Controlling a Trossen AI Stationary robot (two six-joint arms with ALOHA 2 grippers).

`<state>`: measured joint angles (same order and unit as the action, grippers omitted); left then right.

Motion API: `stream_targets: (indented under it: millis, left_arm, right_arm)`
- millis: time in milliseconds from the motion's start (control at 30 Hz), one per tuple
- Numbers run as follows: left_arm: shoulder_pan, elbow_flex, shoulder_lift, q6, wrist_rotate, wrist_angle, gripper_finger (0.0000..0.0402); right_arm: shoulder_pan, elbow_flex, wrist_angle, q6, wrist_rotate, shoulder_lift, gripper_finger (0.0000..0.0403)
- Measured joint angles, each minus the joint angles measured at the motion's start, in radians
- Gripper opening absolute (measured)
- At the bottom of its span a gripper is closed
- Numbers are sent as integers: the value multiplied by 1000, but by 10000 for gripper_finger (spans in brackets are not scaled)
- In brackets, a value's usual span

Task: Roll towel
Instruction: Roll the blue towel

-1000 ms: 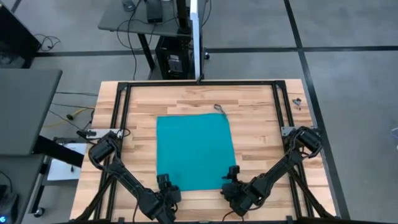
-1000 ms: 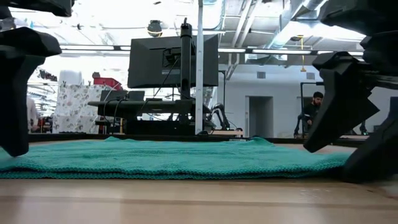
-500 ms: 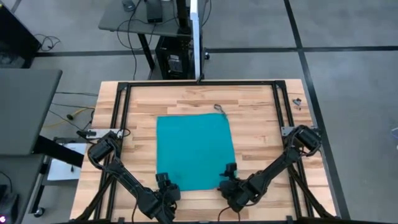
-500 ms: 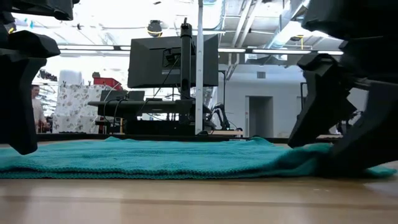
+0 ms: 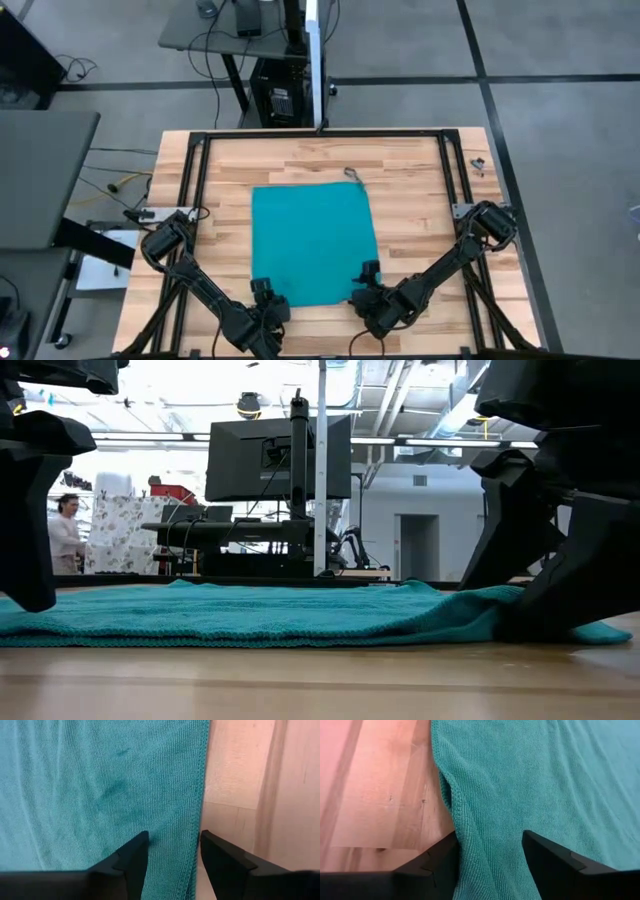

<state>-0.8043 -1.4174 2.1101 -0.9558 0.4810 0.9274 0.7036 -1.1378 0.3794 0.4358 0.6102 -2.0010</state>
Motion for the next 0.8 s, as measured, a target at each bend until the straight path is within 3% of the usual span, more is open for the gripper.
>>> stream_targets:
  millis: [400,633,800]
  left_arm:
    - [2,3,3,1,41,23,107]
    - [2,3,3,17,11,-13,26]
    - [-2,2,2,-42,-8,-23,3]
  right_arm:
    - [3,0,0,0,-8,0,183]
    - [2,0,2,1,-38,0,178]
    - [2,0,4,27,-81,0,115]
